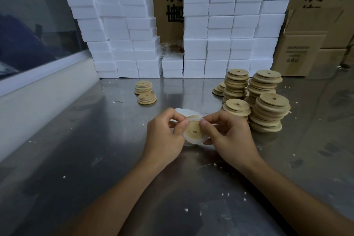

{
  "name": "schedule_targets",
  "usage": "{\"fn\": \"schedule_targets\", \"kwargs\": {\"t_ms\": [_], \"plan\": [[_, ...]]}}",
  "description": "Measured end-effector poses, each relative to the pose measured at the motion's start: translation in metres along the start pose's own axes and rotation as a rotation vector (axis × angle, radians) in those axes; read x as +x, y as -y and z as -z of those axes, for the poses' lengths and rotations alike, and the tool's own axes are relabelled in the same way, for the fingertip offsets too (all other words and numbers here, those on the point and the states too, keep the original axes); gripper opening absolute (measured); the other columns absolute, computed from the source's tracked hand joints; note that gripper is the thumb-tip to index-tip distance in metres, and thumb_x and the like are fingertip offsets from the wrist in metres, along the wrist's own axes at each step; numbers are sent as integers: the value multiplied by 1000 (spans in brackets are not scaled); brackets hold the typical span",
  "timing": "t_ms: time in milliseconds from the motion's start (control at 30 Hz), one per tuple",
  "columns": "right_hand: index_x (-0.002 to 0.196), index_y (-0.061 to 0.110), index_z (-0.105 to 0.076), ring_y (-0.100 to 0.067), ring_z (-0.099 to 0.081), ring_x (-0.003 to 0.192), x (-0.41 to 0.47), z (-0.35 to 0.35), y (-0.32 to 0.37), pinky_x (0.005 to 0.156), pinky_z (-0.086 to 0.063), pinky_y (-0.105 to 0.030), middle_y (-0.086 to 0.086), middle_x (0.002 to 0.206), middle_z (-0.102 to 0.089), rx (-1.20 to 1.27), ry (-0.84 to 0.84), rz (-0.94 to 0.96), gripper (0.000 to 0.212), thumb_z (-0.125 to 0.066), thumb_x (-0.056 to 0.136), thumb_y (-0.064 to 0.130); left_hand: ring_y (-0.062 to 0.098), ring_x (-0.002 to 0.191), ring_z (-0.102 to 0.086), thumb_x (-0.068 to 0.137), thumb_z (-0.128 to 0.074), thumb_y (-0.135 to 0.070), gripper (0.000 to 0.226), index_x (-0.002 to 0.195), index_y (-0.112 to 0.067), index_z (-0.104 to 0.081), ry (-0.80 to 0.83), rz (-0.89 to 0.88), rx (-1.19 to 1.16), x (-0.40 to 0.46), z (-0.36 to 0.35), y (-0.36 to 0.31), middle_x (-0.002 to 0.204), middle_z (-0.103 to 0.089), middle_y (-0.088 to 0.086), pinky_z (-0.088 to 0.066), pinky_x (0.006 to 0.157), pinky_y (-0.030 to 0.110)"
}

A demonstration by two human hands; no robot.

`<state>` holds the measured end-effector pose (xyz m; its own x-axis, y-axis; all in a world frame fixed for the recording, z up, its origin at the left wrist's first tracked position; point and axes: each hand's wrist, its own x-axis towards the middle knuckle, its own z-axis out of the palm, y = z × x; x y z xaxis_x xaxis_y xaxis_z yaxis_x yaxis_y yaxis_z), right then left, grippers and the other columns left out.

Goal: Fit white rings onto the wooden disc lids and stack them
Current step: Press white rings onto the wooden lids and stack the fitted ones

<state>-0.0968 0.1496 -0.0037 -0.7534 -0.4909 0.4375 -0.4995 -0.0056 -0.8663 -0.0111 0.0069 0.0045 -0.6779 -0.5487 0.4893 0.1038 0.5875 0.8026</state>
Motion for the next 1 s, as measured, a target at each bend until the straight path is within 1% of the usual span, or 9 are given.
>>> {"fn": "schedule_targets", "kwargs": {"t_ms": [100,200,267,433,600,667,733,833,1000], "plan": [[90,10,-73,-13,-75,81,0,0,2,61,-62,-33,-1,87,-77,56,-3,-32,5,-74,87,14,9,70,-71,86,-71,-9,18,72,-19,-64,8,55,-86,1,0,1,74,-72,-5,-60,68,44],[88,5,-74,-13,-75,79,1,0,4,58,-59,-24,-3,85,-78,153,-19,-86,7,-76,84,10,19,74,-73,87,-69,-6,15,75,-14,-67,5,149,-211,2,0,2,77,-74,3,-59,73,52],[86,4,-74,-13,-76,78,1,0,6,57,-58,-22,-1,83,-78,222,-22,-121,5,-76,83,7,23,75,-73,87,-69,-5,13,76,-12,-67,0,191,-254,2,0,2,78,-74,6,-59,75,54],[85,7,-73,-16,-76,80,1,1,7,61,-61,-28,-2,84,-78,243,-1,-149,1,-74,84,8,27,77,-73,87,-70,-5,15,74,-11,-66,-6,226,-300,2,0,2,79,-74,11,-58,77,55],[84,3,-71,-19,-76,78,2,4,9,61,-60,-27,-5,82,-78,235,40,-170,1,-72,85,3,26,78,-74,86,-71,-5,21,70,-17,-68,32,267,-307,3,2,2,78,-75,9,-58,78,54],[85,-2,-70,-21,-76,77,4,7,10,61,-61,-28,-9,81,-78,254,65,-190,3,-71,85,1,26,77,-74,86,-70,-4,25,67,-20,-69,57,284,-312,5,4,3,77,-75,8,-60,77,51],[84,-4,-69,-21,-76,77,5,10,12,62,-61,-28,-12,81,-77,278,84,-218,3,-71,84,-1,23,76,-74,86,-70,-3,28,64,-21,-69,97,294,-323,6,7,3,76,-75,5,-61,75,45],[84,-7,-68,-21,-76,76,6,13,14,63,-60,-25,-17,84,-76,303,111,-253,5,-70,84,-3,23,77,-74,85,-70,-2,27,65,-20,-69,146,290,-323,9,11,4,79,-76,4,-60,73,39],[87,-13,-68,-17,-74,71,7,18,13,61,-57,-19,-18,81,-76,271,164,-267,14,-72,83,0,23,77,-74,84,-73,-4,15,71,-11,-69,194,230,-217,13,20,6,84,-76,4,-60,81,47]]}}
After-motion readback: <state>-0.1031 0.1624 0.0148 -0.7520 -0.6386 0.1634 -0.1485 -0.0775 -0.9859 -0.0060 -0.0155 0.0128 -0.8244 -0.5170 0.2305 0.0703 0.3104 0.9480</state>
